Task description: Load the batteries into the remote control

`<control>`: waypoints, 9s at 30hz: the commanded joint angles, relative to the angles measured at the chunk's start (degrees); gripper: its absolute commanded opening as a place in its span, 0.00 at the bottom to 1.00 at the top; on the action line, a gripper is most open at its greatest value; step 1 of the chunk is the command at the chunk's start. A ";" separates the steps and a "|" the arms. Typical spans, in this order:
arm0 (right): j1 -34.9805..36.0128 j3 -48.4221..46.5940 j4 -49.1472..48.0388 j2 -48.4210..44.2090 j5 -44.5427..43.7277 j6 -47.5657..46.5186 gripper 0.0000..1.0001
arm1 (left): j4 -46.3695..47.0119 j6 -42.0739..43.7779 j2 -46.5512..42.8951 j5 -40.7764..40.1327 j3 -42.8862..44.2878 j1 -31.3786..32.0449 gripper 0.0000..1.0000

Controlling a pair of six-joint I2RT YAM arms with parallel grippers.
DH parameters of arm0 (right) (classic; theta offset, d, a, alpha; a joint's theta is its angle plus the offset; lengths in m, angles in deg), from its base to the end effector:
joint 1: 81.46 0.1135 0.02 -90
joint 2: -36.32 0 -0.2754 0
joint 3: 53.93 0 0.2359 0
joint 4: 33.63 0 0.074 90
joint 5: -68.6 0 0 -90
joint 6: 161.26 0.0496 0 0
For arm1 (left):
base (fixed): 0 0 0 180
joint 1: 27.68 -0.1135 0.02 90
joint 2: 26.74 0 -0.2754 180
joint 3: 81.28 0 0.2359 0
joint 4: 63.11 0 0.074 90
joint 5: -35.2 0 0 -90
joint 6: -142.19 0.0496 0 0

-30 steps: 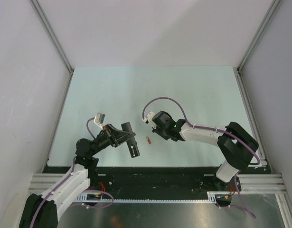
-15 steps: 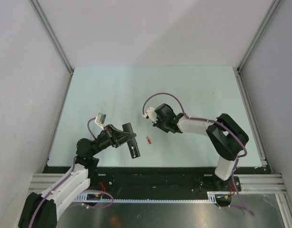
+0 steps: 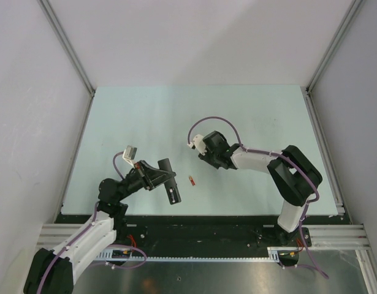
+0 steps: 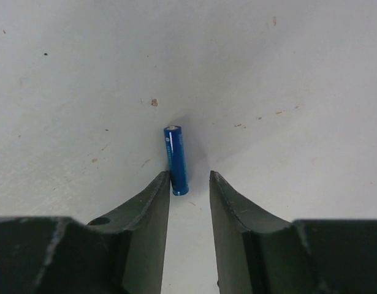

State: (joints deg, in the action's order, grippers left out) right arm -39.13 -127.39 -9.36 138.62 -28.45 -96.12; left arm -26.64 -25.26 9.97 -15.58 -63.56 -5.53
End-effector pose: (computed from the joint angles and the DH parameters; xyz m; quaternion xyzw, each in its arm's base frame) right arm 0.2697 0.2374 0.1702 -0.5077 0.7994 -0.0097 0.3210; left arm 0.1081 -0.0779 0.2351 -0.0188 0.6191 -0.7083 0.3387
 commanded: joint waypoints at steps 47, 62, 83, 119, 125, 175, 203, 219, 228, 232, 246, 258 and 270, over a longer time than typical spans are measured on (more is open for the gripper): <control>6.90 -16.78 27.46 6.33 -31.80 92.01 0.80 | 1.18 0.99 -0.23 -1.69 -10.28 0.52 0.00; 5.75 -17.39 22.36 9.85 -27.76 86.48 0.73 | 1.27 0.90 -0.67 -1.69 -11.07 0.44 0.00; 5.05 -17.39 22.45 11.52 -26.88 85.24 0.56 | 1.10 0.90 -1.02 -1.87 -11.86 0.44 0.00; 1.88 -1.66 5.92 0.44 6.52 11.15 0.19 | 1.10 1.16 -3.22 -0.64 -12.83 0.61 0.00; 1.71 -0.70 5.85 0.80 6.52 13.17 0.39 | 1.01 1.42 -2.52 -0.90 -12.30 0.61 0.00; 8.83 -13.52 27.64 2.72 -23.71 99.04 0.47 | 0.66 1.34 -2.61 -2.75 -13.27 0.61 0.00; 9.00 -14.85 29.13 7.82 -19.76 100.71 0.34 | 0.13 1.43 -2.87 -2.48 -13.44 0.70 0.00; 7.86 -14.23 29.66 8.88 -18.09 97.21 0.08 | 0.04 1.34 -3.13 -2.31 -13.53 0.70 0.00; 4.61 -10.37 27.20 6.77 -14.05 74.28 0.00 | -0.05 1.34 -3.05 -2.22 -13.44 0.70 0.00; 4.52 -5.80 23.69 2.39 -13.43 59.80 0.00 | -0.05 1.60 -2.96 -2.57 -13.44 0.70 0.00; 14.00 -1.22 26.92 -21.77 -13.61 45.35 0.00 | -0.14 3.80 1.68 -7.84 -9.32 0.96 0.00; 19.99 -4.73 38.69 -41.48 -1.31 46.39 0.00 | 1.53 6.87 16.36 -14.08 2.90 4.12 0.00; 20.96 -14.58 43.02 -33.93 8.36 47.27 0.00 | 39.59 -4.64 48.10 -16.19 8.25 9.57 0.00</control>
State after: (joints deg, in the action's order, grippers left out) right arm -18.19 -138.93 32.11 102.69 -25.76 -49.67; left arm -8.15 -26.46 53.46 -30.36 -58.93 2.40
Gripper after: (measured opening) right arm 0.032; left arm 0.177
